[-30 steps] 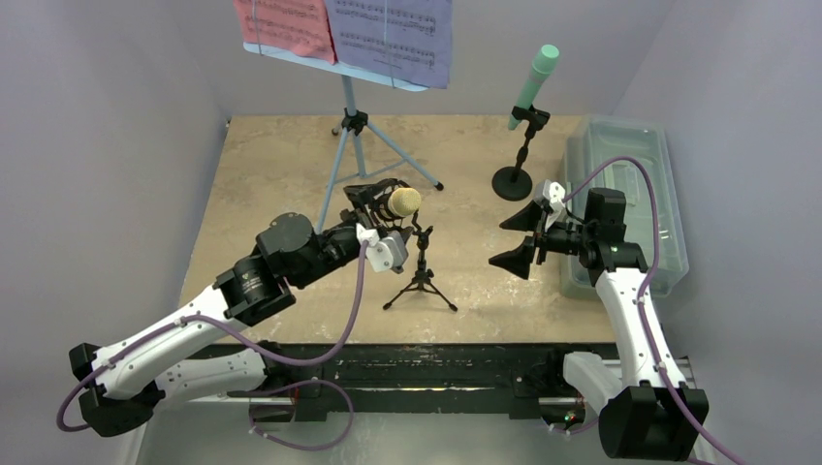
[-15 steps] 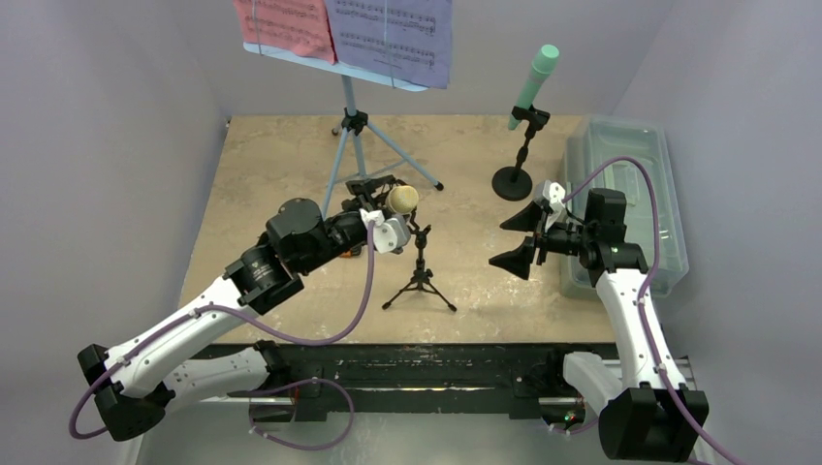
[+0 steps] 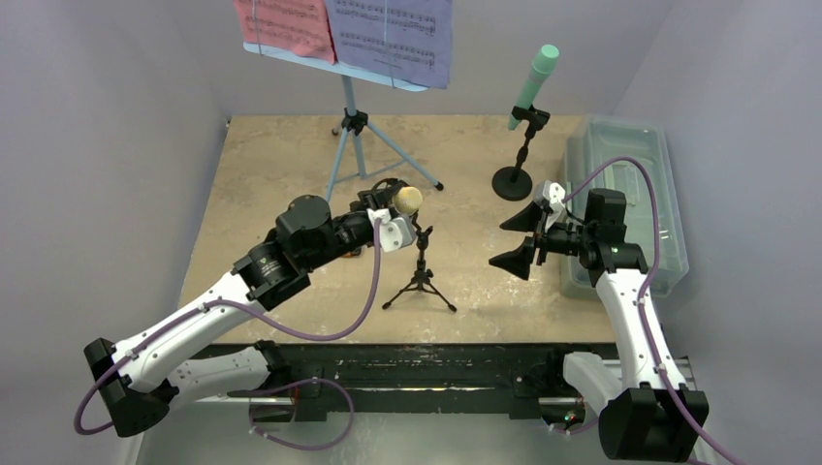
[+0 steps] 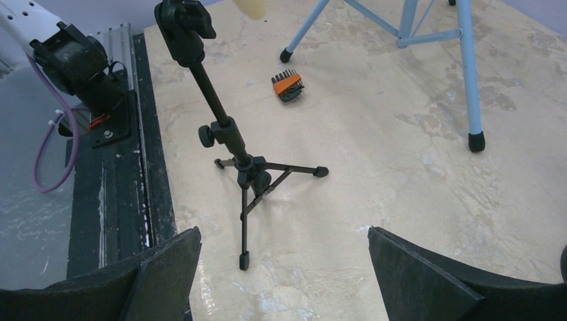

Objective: Pack up the instrument practice props
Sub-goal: Remove the microphone from the microphone stand.

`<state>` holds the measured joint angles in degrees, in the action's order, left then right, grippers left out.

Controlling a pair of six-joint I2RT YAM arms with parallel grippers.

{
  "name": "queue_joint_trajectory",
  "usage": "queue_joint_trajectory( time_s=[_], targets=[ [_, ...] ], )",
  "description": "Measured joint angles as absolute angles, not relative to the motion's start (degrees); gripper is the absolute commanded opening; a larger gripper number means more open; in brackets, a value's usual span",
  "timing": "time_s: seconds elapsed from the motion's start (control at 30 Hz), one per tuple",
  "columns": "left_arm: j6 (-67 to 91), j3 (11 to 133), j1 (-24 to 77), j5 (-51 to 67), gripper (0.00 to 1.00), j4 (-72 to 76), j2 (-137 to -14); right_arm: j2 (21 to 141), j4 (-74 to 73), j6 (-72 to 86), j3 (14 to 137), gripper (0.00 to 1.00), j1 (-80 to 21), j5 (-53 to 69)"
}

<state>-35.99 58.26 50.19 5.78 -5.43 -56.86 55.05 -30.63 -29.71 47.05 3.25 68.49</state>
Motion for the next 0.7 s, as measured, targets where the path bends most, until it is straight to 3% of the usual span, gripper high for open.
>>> queue_joint_trajectory(
  time_s=[0.17,0.7],
  targets=[
    [-34.76,58.5,49.89,7.09,0.0,-5.23,-56.9,55.05,-30.74,-29.71,47.03,0.99,3.25,68.49],
    [-32.08,70.67,49.91,17.02,0.0,-5.56,-64.42,55.13,-30.92,-29.69,47.03,0.99,1.98,69.17]
  ],
)
